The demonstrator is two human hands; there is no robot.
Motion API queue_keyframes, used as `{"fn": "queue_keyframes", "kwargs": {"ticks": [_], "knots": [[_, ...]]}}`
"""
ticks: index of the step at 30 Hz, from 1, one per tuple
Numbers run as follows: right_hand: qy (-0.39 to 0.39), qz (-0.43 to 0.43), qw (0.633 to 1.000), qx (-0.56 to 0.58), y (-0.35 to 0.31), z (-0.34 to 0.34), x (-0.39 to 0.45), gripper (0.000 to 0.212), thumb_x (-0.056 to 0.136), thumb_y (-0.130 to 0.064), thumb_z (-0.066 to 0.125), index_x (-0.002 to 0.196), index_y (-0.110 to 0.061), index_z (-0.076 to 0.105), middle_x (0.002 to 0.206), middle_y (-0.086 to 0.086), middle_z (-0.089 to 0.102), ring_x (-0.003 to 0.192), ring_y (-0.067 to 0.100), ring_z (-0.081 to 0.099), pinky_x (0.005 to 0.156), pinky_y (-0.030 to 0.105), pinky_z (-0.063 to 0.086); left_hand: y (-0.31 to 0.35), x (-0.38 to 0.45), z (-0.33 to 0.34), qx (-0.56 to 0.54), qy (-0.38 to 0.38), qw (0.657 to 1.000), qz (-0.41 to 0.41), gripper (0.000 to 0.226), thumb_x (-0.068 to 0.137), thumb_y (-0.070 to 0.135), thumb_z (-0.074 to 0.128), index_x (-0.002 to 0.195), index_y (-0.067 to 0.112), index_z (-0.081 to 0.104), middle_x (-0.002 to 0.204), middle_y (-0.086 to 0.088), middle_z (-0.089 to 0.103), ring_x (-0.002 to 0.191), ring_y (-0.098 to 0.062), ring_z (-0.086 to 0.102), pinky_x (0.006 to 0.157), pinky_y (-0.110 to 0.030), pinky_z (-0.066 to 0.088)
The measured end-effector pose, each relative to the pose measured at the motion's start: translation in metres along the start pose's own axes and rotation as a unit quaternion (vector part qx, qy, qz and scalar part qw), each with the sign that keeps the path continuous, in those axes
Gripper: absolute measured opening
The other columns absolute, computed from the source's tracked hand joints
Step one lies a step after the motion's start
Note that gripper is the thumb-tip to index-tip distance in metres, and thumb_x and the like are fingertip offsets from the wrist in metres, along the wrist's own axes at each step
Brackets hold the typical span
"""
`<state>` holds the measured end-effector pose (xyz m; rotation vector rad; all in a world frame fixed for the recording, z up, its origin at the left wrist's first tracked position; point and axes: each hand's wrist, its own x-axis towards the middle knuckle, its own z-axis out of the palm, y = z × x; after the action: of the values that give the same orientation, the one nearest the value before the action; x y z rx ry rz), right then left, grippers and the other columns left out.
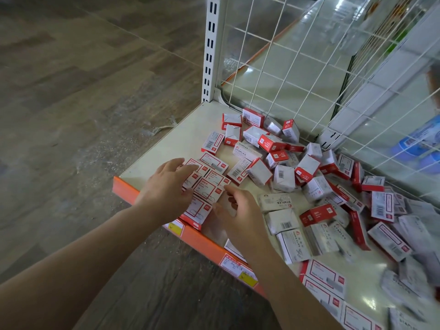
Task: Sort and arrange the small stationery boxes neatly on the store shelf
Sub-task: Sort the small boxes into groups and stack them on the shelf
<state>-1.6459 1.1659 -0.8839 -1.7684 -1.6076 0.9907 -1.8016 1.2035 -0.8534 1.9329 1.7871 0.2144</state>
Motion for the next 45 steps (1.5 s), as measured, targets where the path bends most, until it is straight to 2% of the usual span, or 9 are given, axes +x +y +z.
{"fn": "queue_keyframes", "kwargs": {"ticks": [3, 8, 15, 21, 26, 30, 38, 43, 45], "knots": [[0.031, 0.012, 0.999, 0.016, 0.007, -0.015, -0.010, 0.025, 0.088, -0.035, 0.056, 0.112, -0.033, 0.050, 0.107, -0.015, 0.050, 0.103, 0.002, 0.048, 0.085, 0.017, 0.042, 0.009, -0.008, 0.001, 0.016, 0.023, 0.999, 0.032, 0.048, 0.093, 0.021, 0.048, 0.139, 0.031, 0.038, 0.150, 0.002, 0.027, 0.138, -0.019, 0.024, 0.108, -0.036, 0.030], [0.079, 0.036, 0.996, 0.011, 0.023, -0.048, -0.024, 0.028, 0.089, -0.014, 0.058, 0.116, -0.023, 0.056, 0.109, -0.011, 0.055, 0.099, -0.001, 0.050, 0.071, 0.003, 0.037, 0.031, -0.018, 0.011, -0.001, 0.007, 0.994, 0.110, 0.036, 0.092, 0.019, 0.050, 0.126, 0.028, 0.053, 0.136, 0.007, 0.043, 0.126, -0.013, 0.039, 0.101, -0.030, 0.039], [0.118, 0.081, 0.990, -0.018, 0.045, -0.089, -0.043, 0.022, 0.086, -0.011, 0.061, 0.103, -0.025, 0.056, 0.101, -0.005, 0.059, 0.089, 0.006, 0.054, 0.065, 0.009, 0.038, 0.067, -0.034, 0.033, -0.001, -0.080, 0.986, 0.144, 0.028, 0.095, 0.021, 0.045, 0.119, 0.029, 0.056, 0.121, 0.010, 0.051, 0.110, -0.010, 0.051, 0.093, -0.029, 0.048], [0.047, 0.140, 0.982, -0.116, 0.059, -0.105, -0.060, 0.027, 0.082, -0.027, 0.066, 0.104, -0.017, 0.053, 0.093, -0.008, 0.055, 0.079, 0.004, 0.051, 0.059, 0.010, 0.035, 0.087, -0.043, 0.047, 0.126, -0.167, 0.962, 0.178, 0.033, 0.094, 0.022, 0.046, 0.127, 0.027, 0.050, 0.125, 0.007, 0.050, 0.109, -0.014, 0.053, 0.092, -0.032, 0.049], [0.030, 0.156, 0.965, -0.208, 0.065, -0.096, -0.064, 0.026, 0.079, -0.029, 0.063, 0.099, -0.013, 0.061, 0.093, 0.002, 0.062, 0.084, 0.016, 0.061, 0.069, 0.027, 0.049, 0.090, -0.046, 0.050, 0.187, -0.180, 0.947, 0.188, 0.033, 0.095, 0.023, 0.045, 0.127, 0.024, 0.052, 0.122, 0.004, 0.049, 0.107, -0.015, 0.052, 0.090, -0.032, 0.048], [0.030, 0.131, 0.955, -0.264, 0.064, -0.092, -0.066, 0.027, 0.085, -0.026, 0.060, 0.106, -0.011, 0.052, 0.095, 0.002, 0.050, 0.090, 0.014, 0.052, 0.074, 0.020, 0.040, 0.089, -0.048, 0.047, 0.172, -0.192, 0.949, 0.184, 0.038, 0.095, 0.024, 0.046, 0.133, 0.025, 0.048, 0.128, 0.006, 0.047, 0.111, -0.014, 0.050, 0.091, -0.028, 0.047], [0.060, 0.135, 0.977, -0.156, 0.060, -0.100, -0.067, 0.037, 0.078, -0.036, 0.067, 0.107, -0.019, 0.051, 0.108, -0.002, 0.054, 0.095, 0.011, 0.058, 0.064, 0.015, 0.049, 0.086, -0.048, 0.048, 0.058, -0.180, 0.975, 0.120, 0.038, 0.095, 0.027, 0.046, 0.133, 0.029, 0.047, 0.136, 0.008, 0.047, 0.119, -0.012, 0.048, 0.098, -0.027, 0.044], [0.068, 0.034, 0.992, -0.099, 0.038, -0.109, -0.074, 0.053, 0.079, -0.032, 0.069, 0.124, -0.027, 0.043, 0.118, -0.007, 0.042, 0.110, 0.005, 0.042, 0.067, 0.008, 0.041, 0.096, -0.041, 0.045, -0.183, -0.179, 0.966, 0.040, 0.039, 0.094, 0.025, 0.050, 0.133, 0.027, 0.047, 0.124, 0.004, 0.056, 0.096, -0.007, 0.053, 0.063, -0.013, 0.044], [0.078, -0.008, 0.992, -0.095, 0.032, -0.108, -0.075, 0.054, 0.079, -0.033, 0.069, 0.126, -0.028, 0.043, 0.122, -0.008, 0.043, 0.110, 0.003, 0.041, 0.067, 0.007, 0.040, 0.100, -0.040, 0.041, -0.270, -0.175, 0.947, 0.008, 0.039, 0.093, 0.020, 0.052, 0.132, 0.022, 0.050, 0.112, 0.004, 0.061, 0.091, -0.009, 0.057, 0.066, -0.016, 0.046]]}}
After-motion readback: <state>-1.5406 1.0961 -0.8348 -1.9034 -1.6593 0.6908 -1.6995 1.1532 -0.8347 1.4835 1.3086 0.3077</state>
